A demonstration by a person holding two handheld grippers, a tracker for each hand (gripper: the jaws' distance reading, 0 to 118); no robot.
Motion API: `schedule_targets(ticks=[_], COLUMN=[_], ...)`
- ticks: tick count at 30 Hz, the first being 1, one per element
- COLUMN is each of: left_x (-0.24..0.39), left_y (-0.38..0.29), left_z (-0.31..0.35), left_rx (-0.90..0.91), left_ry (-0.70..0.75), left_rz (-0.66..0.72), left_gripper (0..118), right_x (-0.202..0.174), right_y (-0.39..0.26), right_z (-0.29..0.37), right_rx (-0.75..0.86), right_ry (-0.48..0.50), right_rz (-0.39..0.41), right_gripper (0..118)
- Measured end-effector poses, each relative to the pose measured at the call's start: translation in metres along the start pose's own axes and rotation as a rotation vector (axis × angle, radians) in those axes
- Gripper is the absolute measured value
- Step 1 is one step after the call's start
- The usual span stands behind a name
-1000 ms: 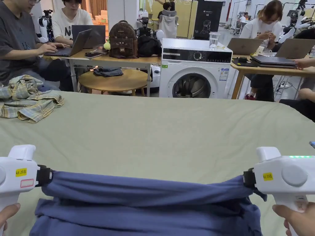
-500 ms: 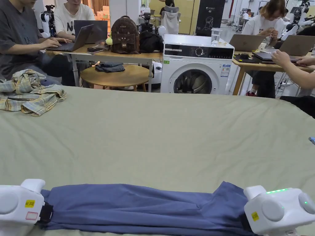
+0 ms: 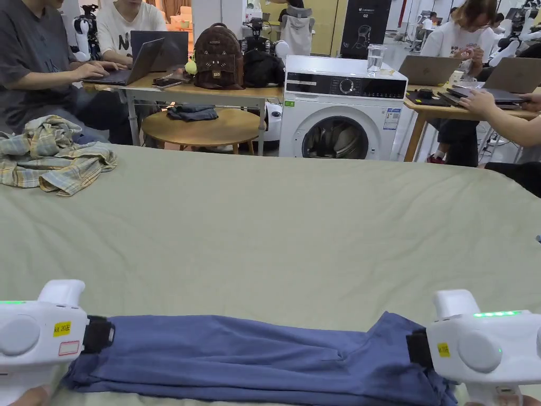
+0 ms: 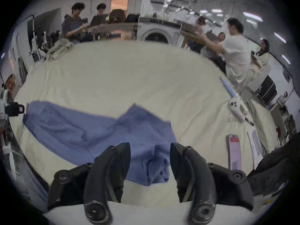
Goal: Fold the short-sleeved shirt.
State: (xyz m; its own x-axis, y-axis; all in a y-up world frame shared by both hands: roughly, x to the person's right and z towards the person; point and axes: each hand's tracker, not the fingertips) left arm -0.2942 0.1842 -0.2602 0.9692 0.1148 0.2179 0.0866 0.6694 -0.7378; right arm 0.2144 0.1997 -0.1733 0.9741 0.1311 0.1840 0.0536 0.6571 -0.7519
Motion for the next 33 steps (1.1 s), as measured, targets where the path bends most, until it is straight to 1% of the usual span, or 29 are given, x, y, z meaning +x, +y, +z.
schedule_targets(ticks=[2,3,5,7,8,9,10,12,13,14,15,17,18,19,21,22,25,27,29,30,33], left_x=[0.009,0.014,0.024,0.036,0.041,0.048,0.05,0.057,0.061,0.064,0.069,0.074,0.075,0.074,0.07,0.067,0.044,0.021,-0.007,-0.024,-0.07], left_y=[0.004,0.004,0.005,0.003,0.002,0.0,0.001,0.0,-0.002,-0.002,-0.003,-0.005,-0.004,-0.003,-0.003,0.0,0.004,0.013,0.018,0.021,0.019], left_z=[0.004,0.006,0.01,0.014,0.015,0.017,0.014,0.016,0.018,0.019,0.02,0.023,0.024,0.027,0.03,0.034,0.039,0.04,0.034,0.03,0.013], left_rx=[0.083,0.126,0.216,0.317,0.359,0.409,0.451,0.513,0.546,0.564,0.59,0.635,0.648,0.642,0.653,0.644,0.615,0.491,0.37,0.291,0.167], left_ry=[0.005,0.013,0.026,0.047,0.074,0.096,0.113,0.116,0.113,0.108,0.137,0.181,0.159,0.155,0.154,0.155,0.154,0.084,0.074,0.031,-0.081], left_rz=[-0.026,-0.028,-0.027,-0.028,-0.03,-0.042,-0.048,-0.063,-0.061,-0.069,-0.084,-0.093,-0.093,-0.091,-0.079,-0.076,-0.07,-0.037,0.01,0.024,0.105], left_gripper=[29,29,29,29,29,29,29,29,24,15,2,0,0,0,0,0,0,0,0,0,0], right_x=[-0.006,-0.01,-0.022,-0.037,-0.044,-0.054,-0.062,-0.074,-0.082,-0.086,-0.094,-0.104,-0.109,-0.112,-0.121,-0.125,-0.137,-0.142,-0.147,-0.149,-0.154], right_y=[0.006,0.007,0.007,0.006,0.006,0.006,0.007,0.008,0.009,0.009,0.009,0.011,0.012,0.012,0.015,0.016,0.02,0.022,0.025,0.027,0.028], right_z=[0.007,0.01,0.014,0.017,0.018,0.017,0.018,0.019,0.019,0.02,0.02,0.019,0.02,0.021,0.02,0.02,0.018,0.015,0.013,0.011,0.007], right_rx=[0.087,0.169,0.302,0.434,0.469,0.518,0.556,0.612,0.646,0.669,0.682,0.703,0.711,0.735,0.731,0.739,0.739,0.733,0.72,0.714,0.704], right_ry=[-0.014,-0.012,0.003,0.004,-0.012,-0.028,-0.023,0.023,0.04,0.052,0.036,0.042,0.046,0.088,0.065,0.081,0.102,0.123,0.14,0.144,0.153], right_rz=[-0.039,-0.064,-0.093,-0.112,-0.114,-0.12,-0.125,-0.122,-0.121,-0.116,-0.109,-0.103,-0.111,-0.139,-0.138,-0.14,-0.108,-0.095,-0.077,-0.069,-0.044], right_gripper=[51,50,44,42,40,34,26,7,0,0,0,0,0,0,0,0,0,0,0,0,0])
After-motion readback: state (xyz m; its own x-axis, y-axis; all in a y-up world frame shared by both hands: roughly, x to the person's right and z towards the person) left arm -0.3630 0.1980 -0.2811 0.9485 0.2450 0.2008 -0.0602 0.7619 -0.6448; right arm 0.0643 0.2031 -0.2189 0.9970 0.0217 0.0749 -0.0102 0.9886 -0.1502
